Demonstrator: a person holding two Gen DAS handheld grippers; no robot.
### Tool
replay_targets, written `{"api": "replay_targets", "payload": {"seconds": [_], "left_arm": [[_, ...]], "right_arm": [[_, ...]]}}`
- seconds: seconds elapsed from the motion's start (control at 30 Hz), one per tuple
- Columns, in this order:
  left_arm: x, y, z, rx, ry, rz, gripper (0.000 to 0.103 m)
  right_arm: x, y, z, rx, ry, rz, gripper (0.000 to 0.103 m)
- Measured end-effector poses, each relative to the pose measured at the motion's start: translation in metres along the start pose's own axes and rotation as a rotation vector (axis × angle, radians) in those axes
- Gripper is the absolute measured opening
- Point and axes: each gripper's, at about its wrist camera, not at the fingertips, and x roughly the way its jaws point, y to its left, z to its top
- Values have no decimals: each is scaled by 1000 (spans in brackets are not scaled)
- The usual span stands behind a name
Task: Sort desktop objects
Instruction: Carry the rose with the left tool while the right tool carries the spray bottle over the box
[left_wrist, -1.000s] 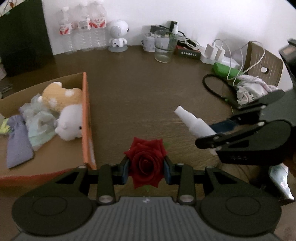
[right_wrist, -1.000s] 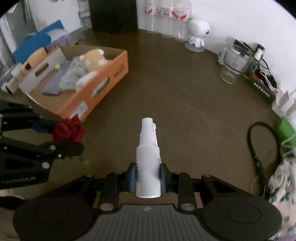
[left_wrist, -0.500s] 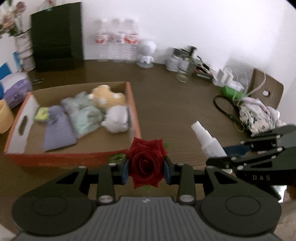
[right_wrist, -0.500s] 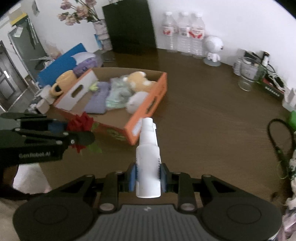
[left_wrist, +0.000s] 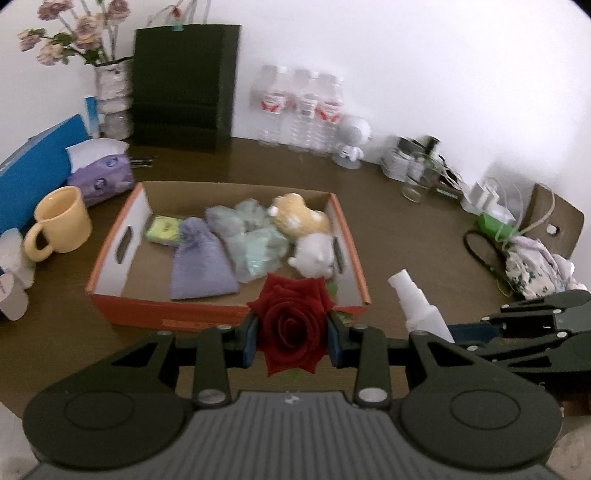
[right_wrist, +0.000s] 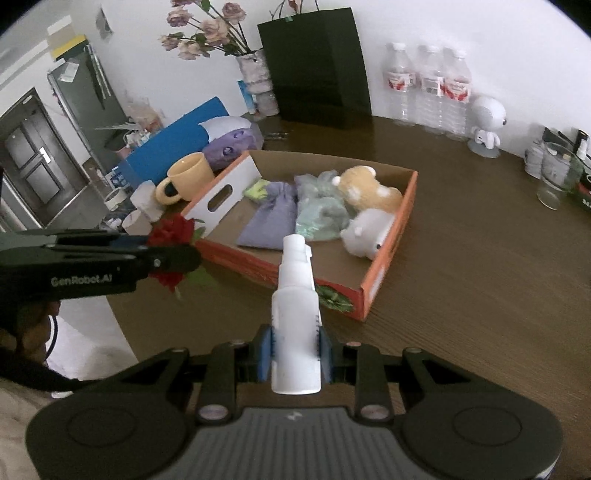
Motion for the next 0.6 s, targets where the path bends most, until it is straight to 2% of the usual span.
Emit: {"api": "replay_targets", "payload": {"seconds": [0.27, 0.6], "left_arm": [[-1, 34, 6, -21, -7, 5, 36], [14, 68, 31, -25, -38, 35, 36]], "right_arm": [[16, 20, 15, -7, 1, 13, 26], [33, 27, 57, -92, -25, -39, 26]]}}
